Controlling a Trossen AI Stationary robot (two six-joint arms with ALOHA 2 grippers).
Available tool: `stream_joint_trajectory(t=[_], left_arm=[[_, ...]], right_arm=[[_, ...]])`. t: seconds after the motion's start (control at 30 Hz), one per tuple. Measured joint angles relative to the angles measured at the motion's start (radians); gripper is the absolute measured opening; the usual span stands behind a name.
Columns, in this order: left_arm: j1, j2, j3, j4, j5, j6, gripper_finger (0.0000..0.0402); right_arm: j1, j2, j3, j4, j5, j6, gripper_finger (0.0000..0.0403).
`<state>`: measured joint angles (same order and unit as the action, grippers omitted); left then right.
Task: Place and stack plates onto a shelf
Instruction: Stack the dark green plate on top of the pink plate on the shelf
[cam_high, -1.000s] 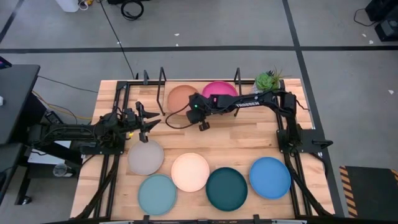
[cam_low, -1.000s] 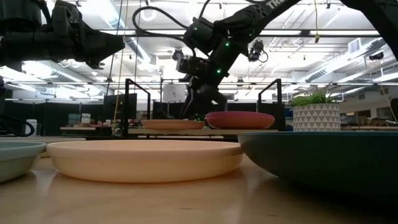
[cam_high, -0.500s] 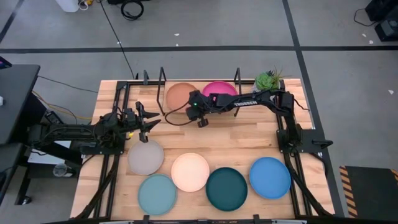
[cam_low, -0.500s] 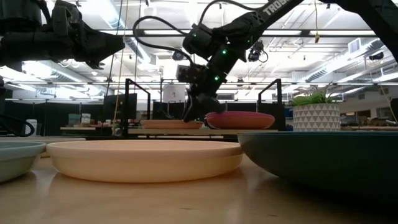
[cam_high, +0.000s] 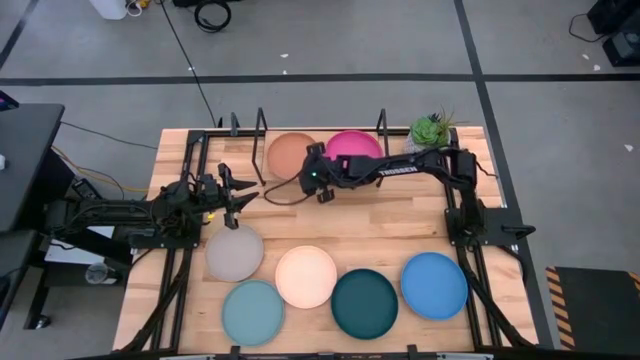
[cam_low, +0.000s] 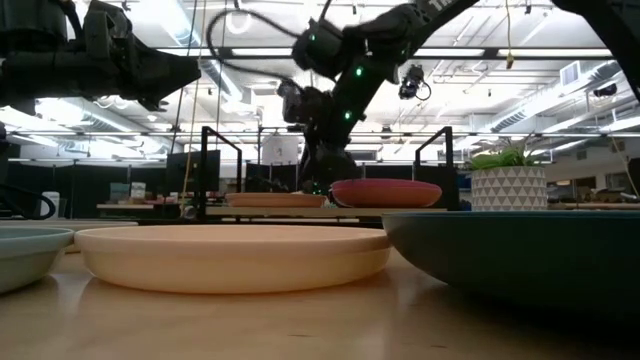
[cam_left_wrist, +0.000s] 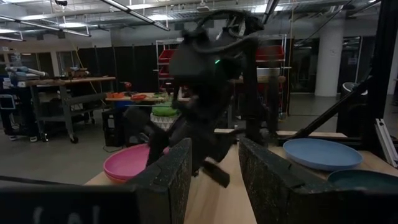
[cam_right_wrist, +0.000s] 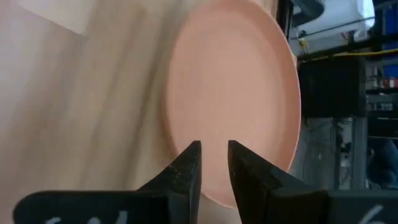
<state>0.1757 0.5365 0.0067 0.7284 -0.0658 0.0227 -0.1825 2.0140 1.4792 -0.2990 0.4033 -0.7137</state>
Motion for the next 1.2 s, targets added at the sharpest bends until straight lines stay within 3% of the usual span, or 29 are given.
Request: stream_joint_trajectory(t=[0.13,0.37,0.47,0.6,0.73,1.0,1.2], left_arm=[[0.0,0.0,0.0,0.0,0.0,0.0,0.0141],[0.0,0.0,0.0,0.0,0.0,-0.001,0.0141],[0.0,0.0,0.0,0.0,0.0,-0.001,0.0141],[0.0,0.0,0.0,0.005,0.0,-0.003,0.0141],[0.0,0.0,0.0,-0.001,0.0,-0.003,0.0141],[0.0,0.0,0.0,-0.006,0.0,-0.004,0.0141],[0.0,0.0,0.0,-0.006,0.0,-0.011,0.0141]], right_arm=[[0.057,-0.015,0.0,-0.044,-0.091,0.091,0.0085],[0.125,-0.007,0.0,-0.163,-0.455,0.397,0.0085],[0.153,-0.007,0.0,-0.19,-0.552,0.492,0.0091],[0.204,-0.007,0.0,-0.239,-0.562,0.548,0.0107],[0.252,-0.007,0.001,-0.418,-0.575,0.549,0.0125],[0.33,-0.007,0.0,-0.649,-0.719,0.687,0.0142],[0.391,-0.007,-0.01,-0.684,-0.679,0.756,0.0143]])
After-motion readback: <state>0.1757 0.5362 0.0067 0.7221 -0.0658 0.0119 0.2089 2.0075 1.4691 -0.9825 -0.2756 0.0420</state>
